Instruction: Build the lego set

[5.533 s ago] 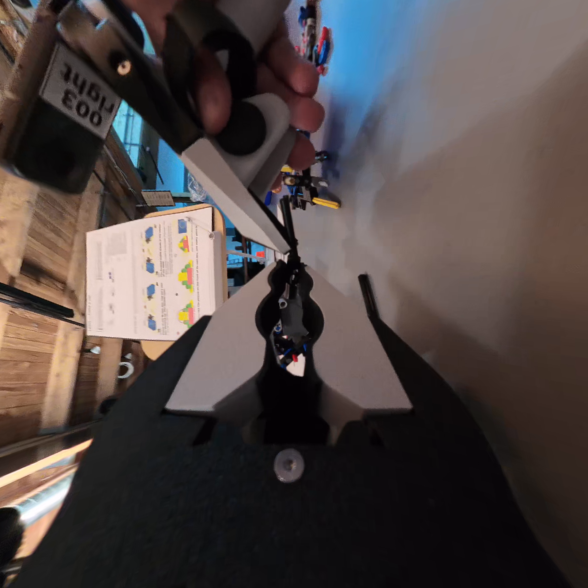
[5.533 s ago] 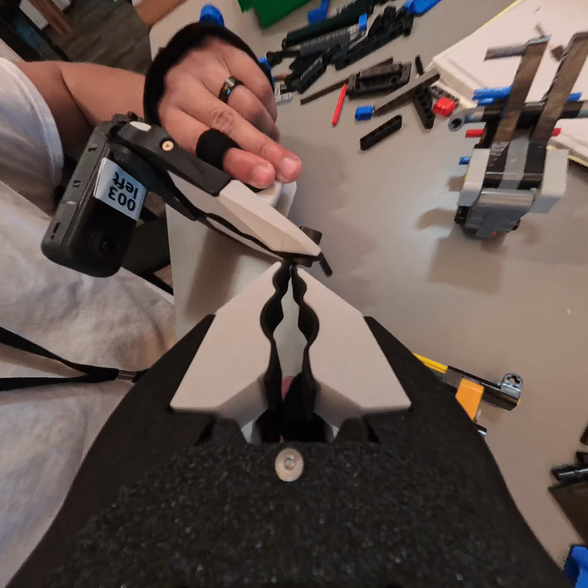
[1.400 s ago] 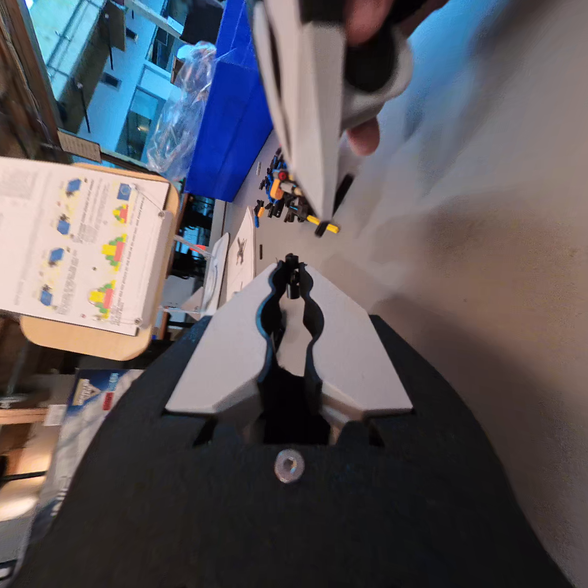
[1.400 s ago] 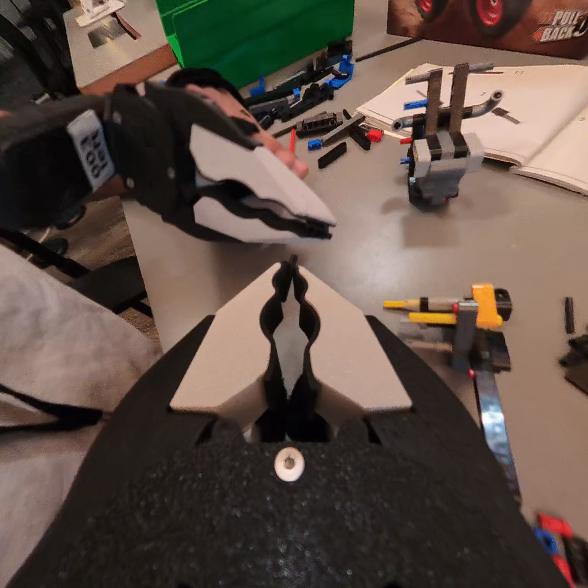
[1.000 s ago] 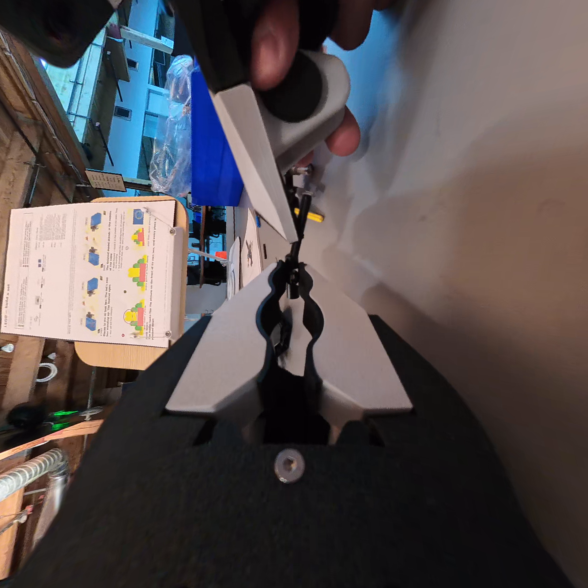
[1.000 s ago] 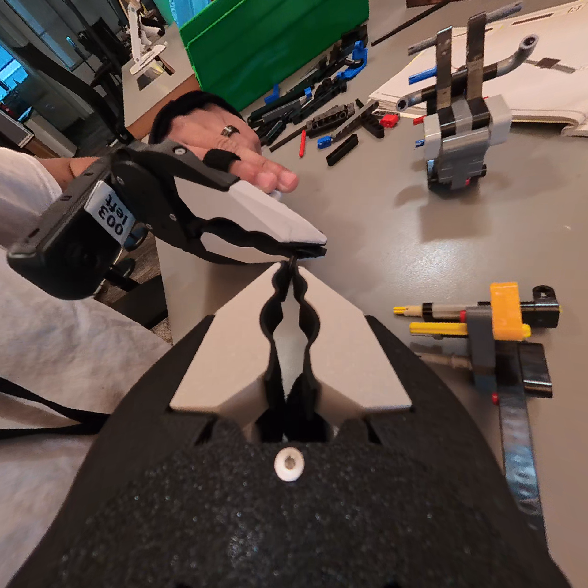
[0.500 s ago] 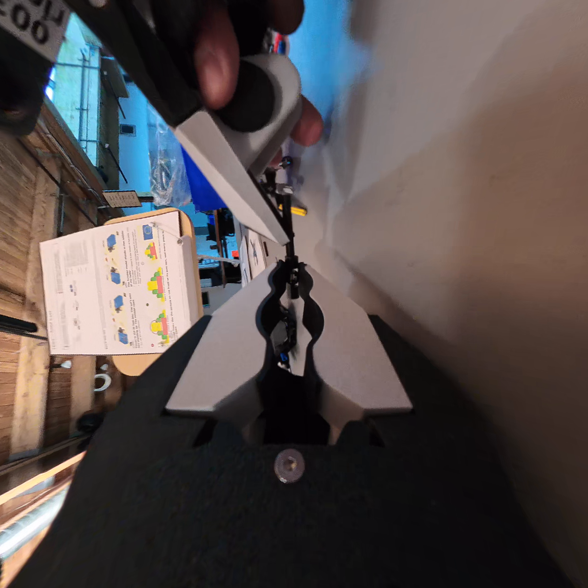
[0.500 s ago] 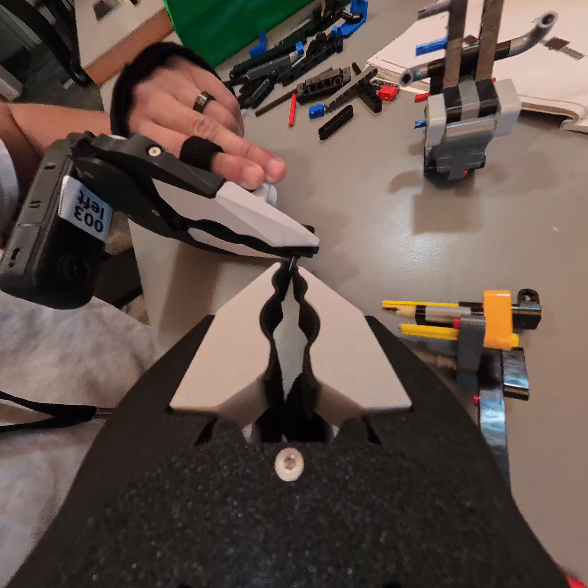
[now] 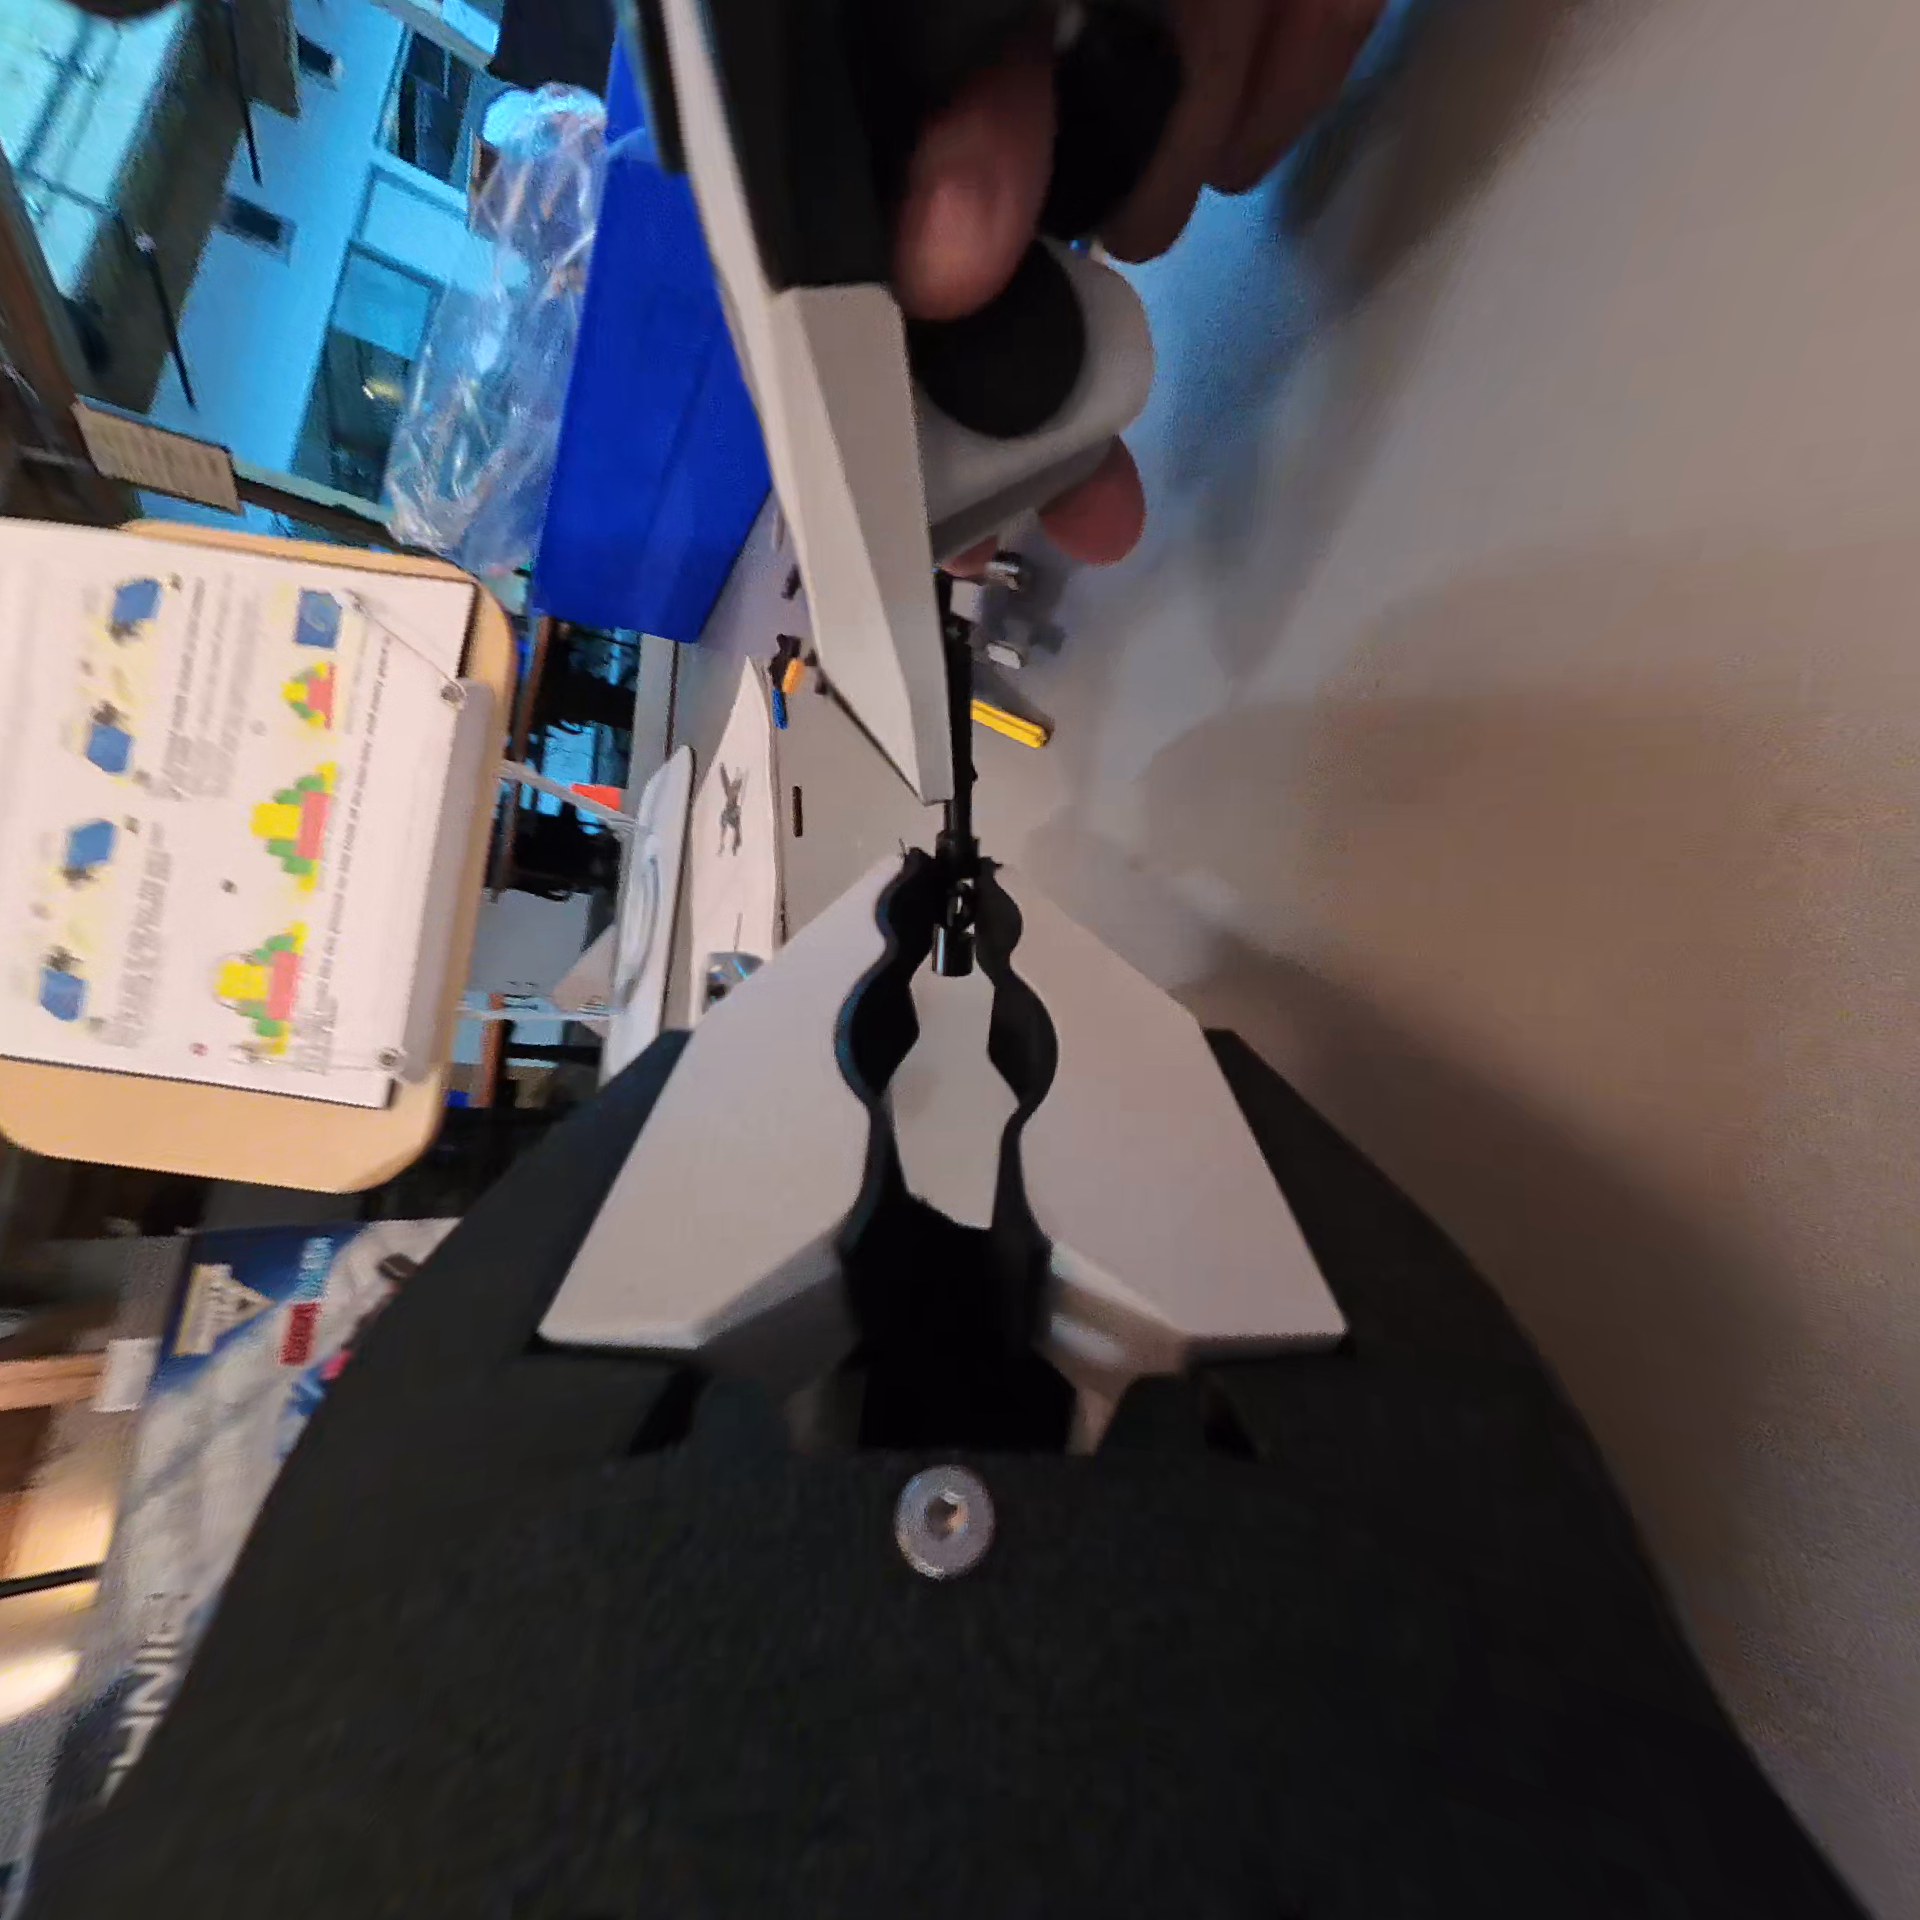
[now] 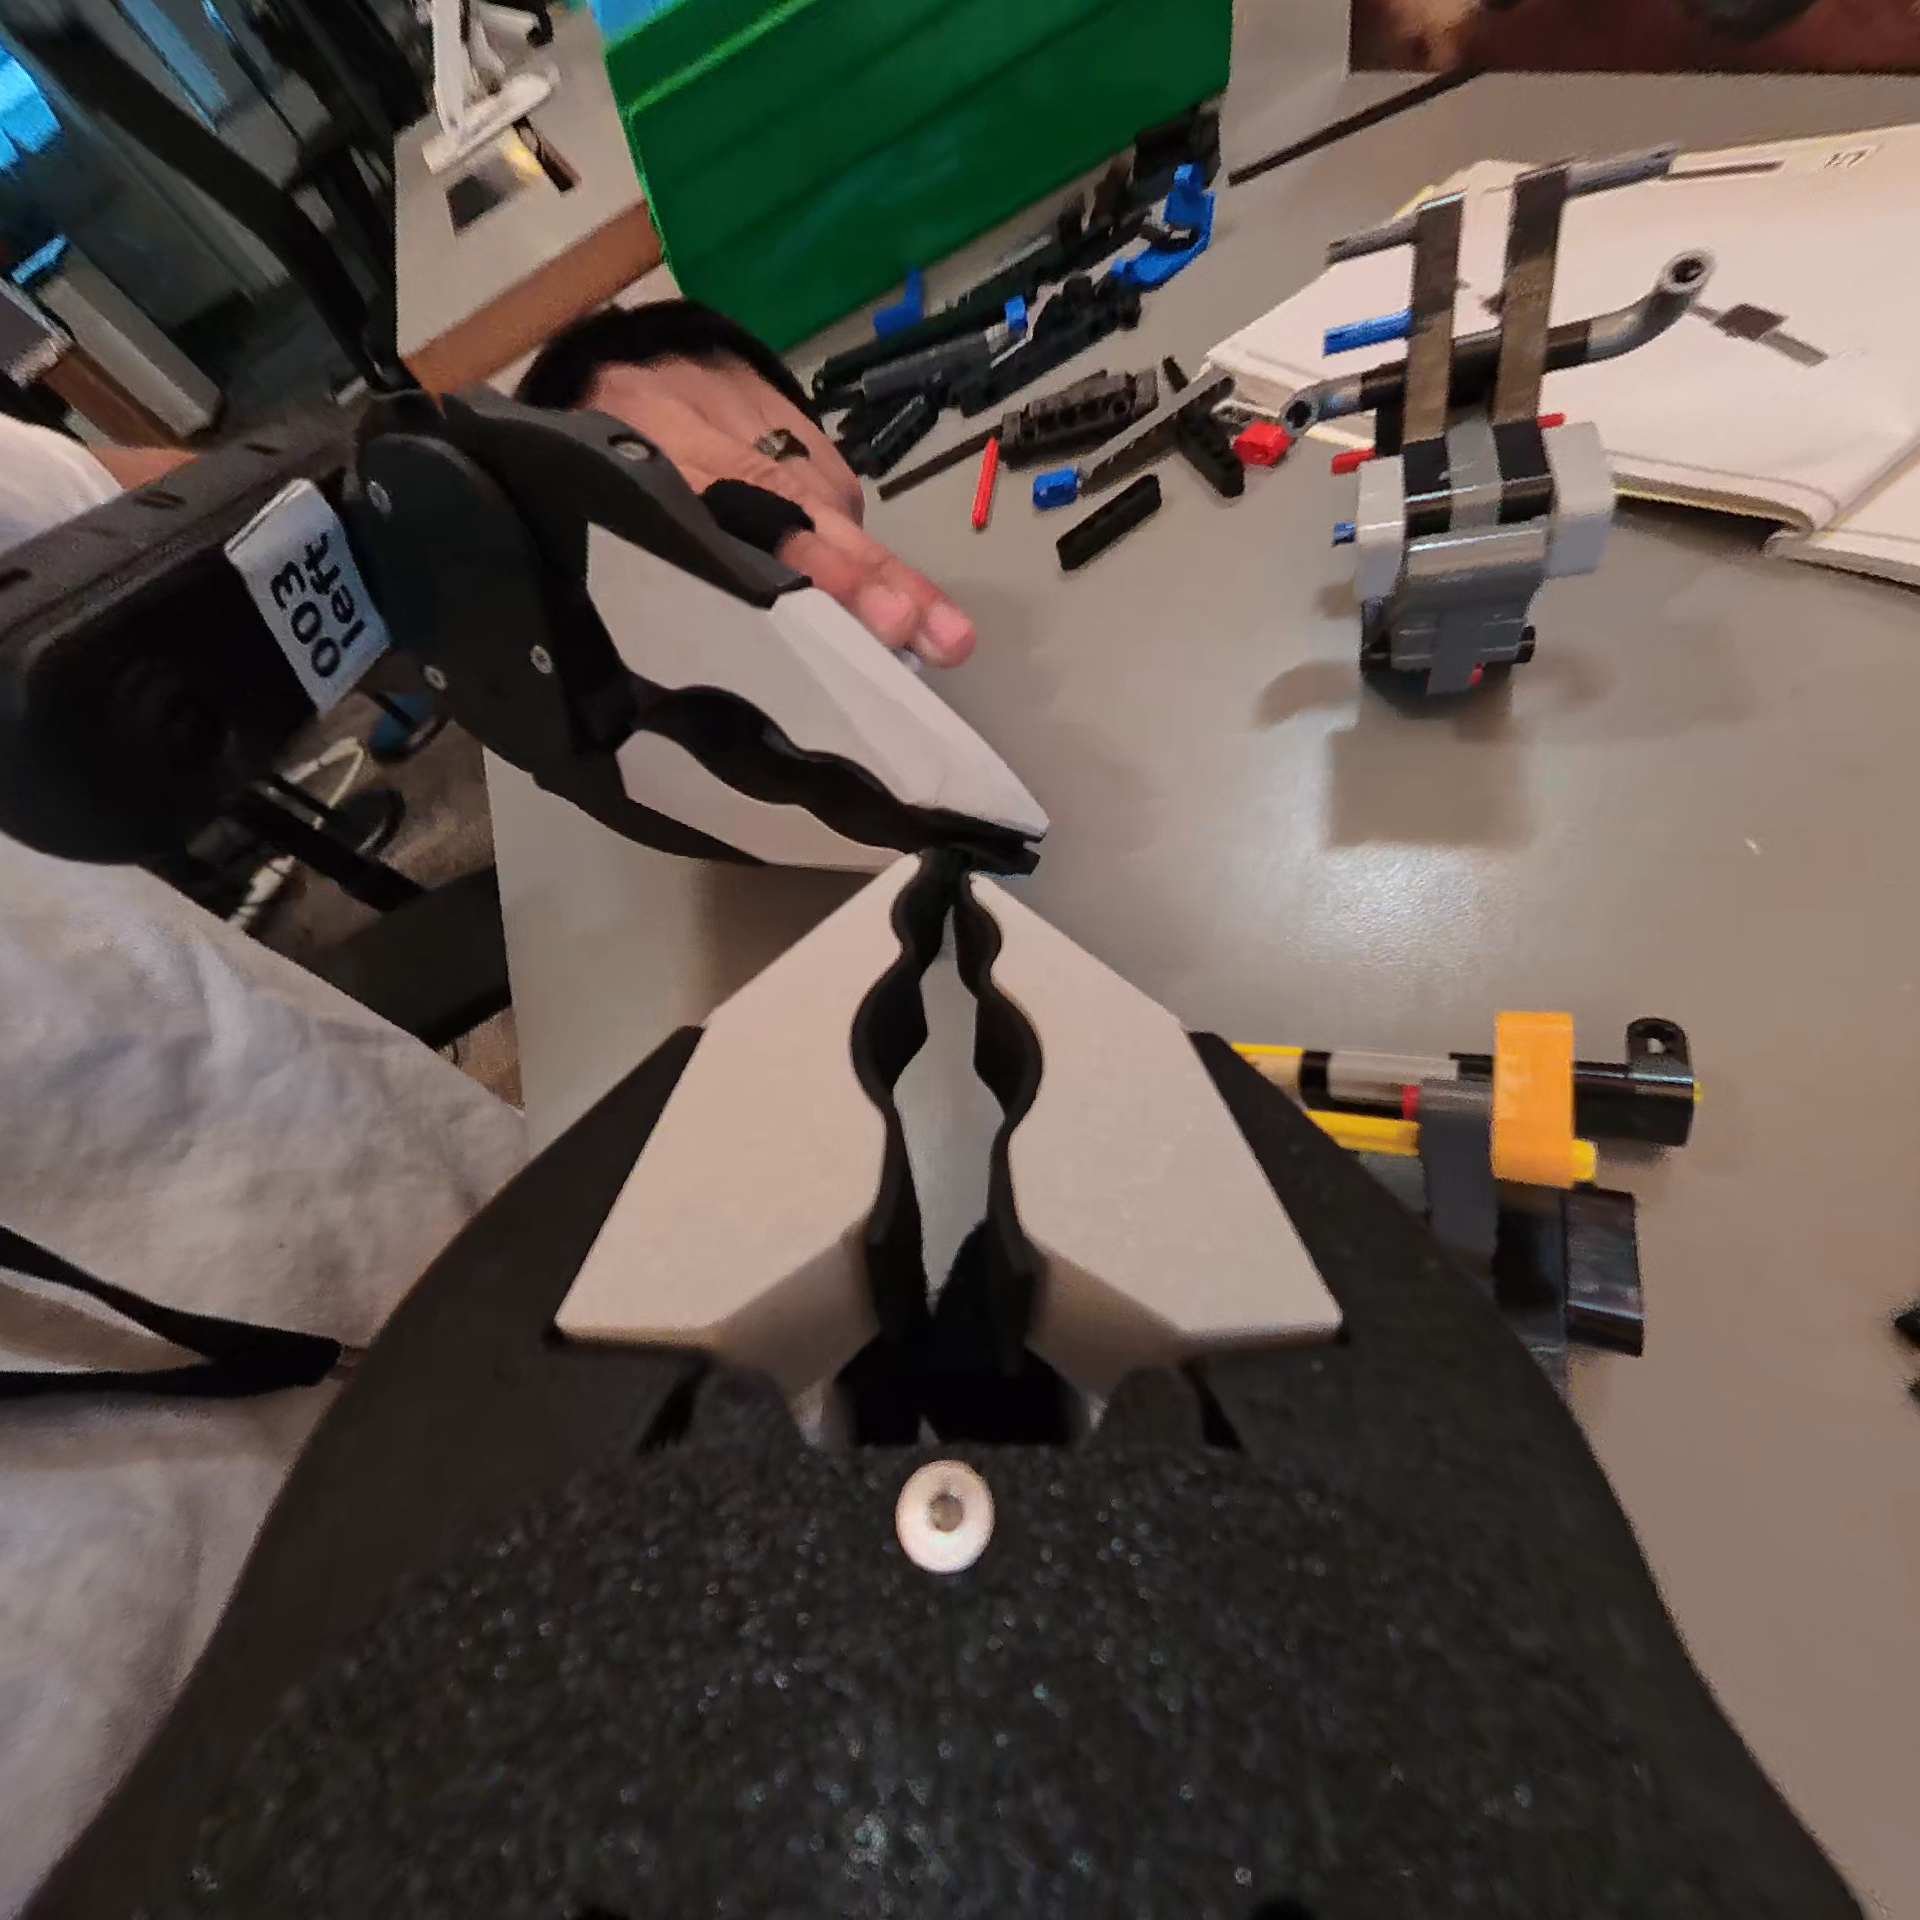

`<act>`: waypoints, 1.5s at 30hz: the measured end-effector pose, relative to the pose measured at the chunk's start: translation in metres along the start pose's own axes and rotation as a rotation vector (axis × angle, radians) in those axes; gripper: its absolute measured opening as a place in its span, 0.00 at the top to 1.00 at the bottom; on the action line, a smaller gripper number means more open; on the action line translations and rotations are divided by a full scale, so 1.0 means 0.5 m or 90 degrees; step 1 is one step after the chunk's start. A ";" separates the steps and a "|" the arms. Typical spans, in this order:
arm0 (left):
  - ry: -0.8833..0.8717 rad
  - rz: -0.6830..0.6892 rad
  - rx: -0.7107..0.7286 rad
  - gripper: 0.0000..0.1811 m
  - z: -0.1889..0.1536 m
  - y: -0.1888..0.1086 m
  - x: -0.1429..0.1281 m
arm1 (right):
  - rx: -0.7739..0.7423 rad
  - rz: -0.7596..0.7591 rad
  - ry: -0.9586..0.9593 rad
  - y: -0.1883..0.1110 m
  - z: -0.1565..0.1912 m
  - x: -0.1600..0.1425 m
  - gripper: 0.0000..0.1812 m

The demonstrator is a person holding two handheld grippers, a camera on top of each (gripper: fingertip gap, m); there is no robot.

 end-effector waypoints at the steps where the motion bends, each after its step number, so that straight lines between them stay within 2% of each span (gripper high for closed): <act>1: -0.021 0.001 -0.008 0.97 0.004 0.001 0.000 | -0.002 -0.008 0.003 0.000 -0.002 -0.001 1.00; 7: -0.043 0.015 -0.029 0.97 0.002 0.006 -0.009 | -0.009 0.003 0.003 0.010 -0.004 -0.007 1.00; 14: -0.001 0.015 -0.020 0.97 -0.002 0.003 -0.012 | 0.010 0.014 0.015 0.016 -0.006 -0.009 1.00; 23: -0.028 -0.041 -0.063 0.97 -0.005 -0.008 0.000 | 0.040 0.008 0.049 0.013 -0.013 -0.011 1.00; 29: -0.096 -0.007 -0.033 0.97 0.022 0.002 -0.016 | 0.021 -0.020 0.068 0.003 -0.029 -0.008 1.00; 31: -0.096 0.018 -0.011 0.97 0.030 0.003 -0.027 | -0.014 -0.029 0.028 -0.019 -0.018 0.007 1.00; 33: -0.089 0.028 0.011 0.97 0.035 0.002 -0.027 | -0.094 -0.072 -0.038 -0.069 -0.010 0.034 1.00; 36: -0.108 0.019 0.018 0.97 0.044 0.000 -0.025 | -0.167 -0.121 -0.092 -0.151 0.009 0.047 0.93; 39: -0.155 0.014 0.004 0.97 0.052 0.002 -0.032 | -0.152 -0.083 -0.130 -0.215 0.051 0.006 0.87; 41: -0.176 0.010 0.004 0.97 0.058 0.001 -0.032 | -0.076 -0.008 -0.164 -0.244 0.104 -0.043 0.81; 43: -0.173 0.003 0.008 0.97 0.062 -0.001 -0.026 | -0.011 0.050 -0.202 -0.267 0.167 -0.103 0.84; 45: -0.150 0.007 0.015 0.97 0.059 -0.002 -0.023 | 0.058 0.079 -0.149 -0.267 0.220 -0.163 0.83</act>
Point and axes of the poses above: each gripper's, where its closed fingertips meet, y out along the fingers, x out of its top, z = x × y across the jaws, the point moved 8 cm from there along -y, back along the fingers, and after that the axes turned 12 degrees about -y, right-handed, at the moved point
